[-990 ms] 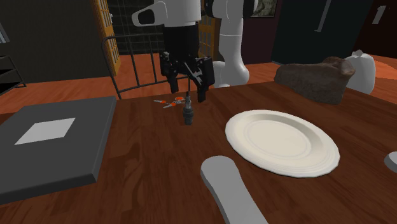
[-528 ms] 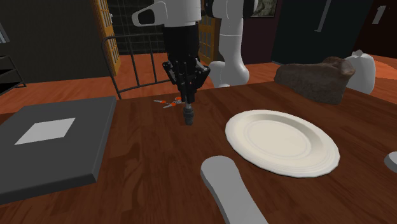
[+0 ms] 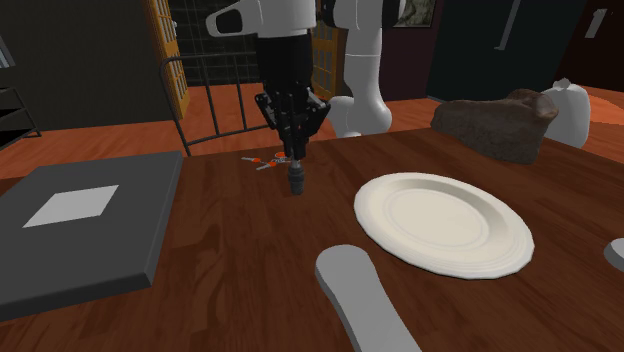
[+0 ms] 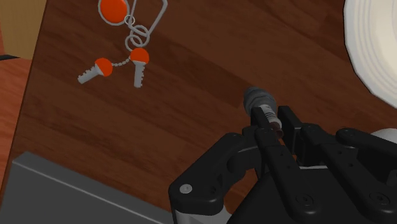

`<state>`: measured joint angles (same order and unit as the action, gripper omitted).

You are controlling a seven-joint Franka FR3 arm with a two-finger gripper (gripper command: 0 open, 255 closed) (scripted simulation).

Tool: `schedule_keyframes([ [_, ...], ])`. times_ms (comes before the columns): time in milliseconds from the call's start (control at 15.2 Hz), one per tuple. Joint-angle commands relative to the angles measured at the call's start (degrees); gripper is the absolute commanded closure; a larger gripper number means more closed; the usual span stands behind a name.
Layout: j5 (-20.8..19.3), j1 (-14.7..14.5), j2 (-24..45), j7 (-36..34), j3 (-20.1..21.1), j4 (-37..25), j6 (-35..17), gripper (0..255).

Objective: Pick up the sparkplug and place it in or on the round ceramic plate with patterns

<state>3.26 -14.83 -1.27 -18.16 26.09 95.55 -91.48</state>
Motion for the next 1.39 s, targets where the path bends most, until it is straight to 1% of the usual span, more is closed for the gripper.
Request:
schedule_keyframes([
  [0,-0.1,-0.1,0.3,-0.2,0.1,-1.9,1.6,255],
  [924,-1.9,-0.9,4.6,-2.0,0.8,-17.4,13.2,255],
  [1320,-2.3,-5.7,5.7,-10.8,4.8,-20.5,15.0,255],
])
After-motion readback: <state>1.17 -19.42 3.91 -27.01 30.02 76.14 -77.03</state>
